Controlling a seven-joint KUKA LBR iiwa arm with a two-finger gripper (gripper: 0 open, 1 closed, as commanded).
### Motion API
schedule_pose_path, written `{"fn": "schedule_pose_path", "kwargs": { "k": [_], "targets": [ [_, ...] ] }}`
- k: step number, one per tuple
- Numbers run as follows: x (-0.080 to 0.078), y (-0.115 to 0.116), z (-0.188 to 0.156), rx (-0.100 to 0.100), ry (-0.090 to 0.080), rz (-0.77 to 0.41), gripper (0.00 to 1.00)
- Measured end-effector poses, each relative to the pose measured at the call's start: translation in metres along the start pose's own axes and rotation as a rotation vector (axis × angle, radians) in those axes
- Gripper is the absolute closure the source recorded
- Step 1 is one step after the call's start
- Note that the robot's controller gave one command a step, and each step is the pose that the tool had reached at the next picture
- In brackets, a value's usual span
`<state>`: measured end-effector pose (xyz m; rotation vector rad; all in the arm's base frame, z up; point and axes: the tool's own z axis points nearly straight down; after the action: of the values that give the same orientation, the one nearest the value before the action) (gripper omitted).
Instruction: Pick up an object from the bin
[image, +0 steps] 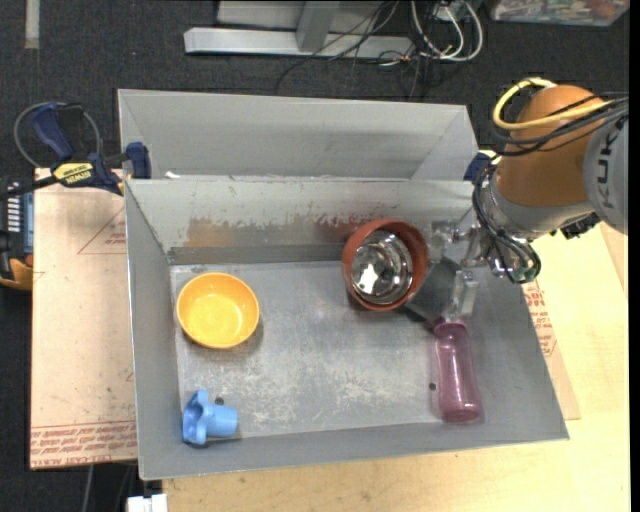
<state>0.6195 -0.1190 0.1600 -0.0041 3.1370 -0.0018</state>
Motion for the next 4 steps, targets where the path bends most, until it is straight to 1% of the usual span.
{"fn": "schedule_pose_path", "kwargs": {
  "k": [1, 2, 3, 4],
  "targets": [
    [-0.018, 0.051, 0.045, -0.003, 0.0, -0.173, 0.0],
    [-0.023, 0.046, 0.044, 0.0, -0.004, -0.187, 0.0],
    [0.018, 0.017, 0.088, -0.008, -0.013, -0.388, 0.0],
    [-0.009, 0.035, 0.04, -0.002, -0.017, -0.244, 1.0]
  ]
}}
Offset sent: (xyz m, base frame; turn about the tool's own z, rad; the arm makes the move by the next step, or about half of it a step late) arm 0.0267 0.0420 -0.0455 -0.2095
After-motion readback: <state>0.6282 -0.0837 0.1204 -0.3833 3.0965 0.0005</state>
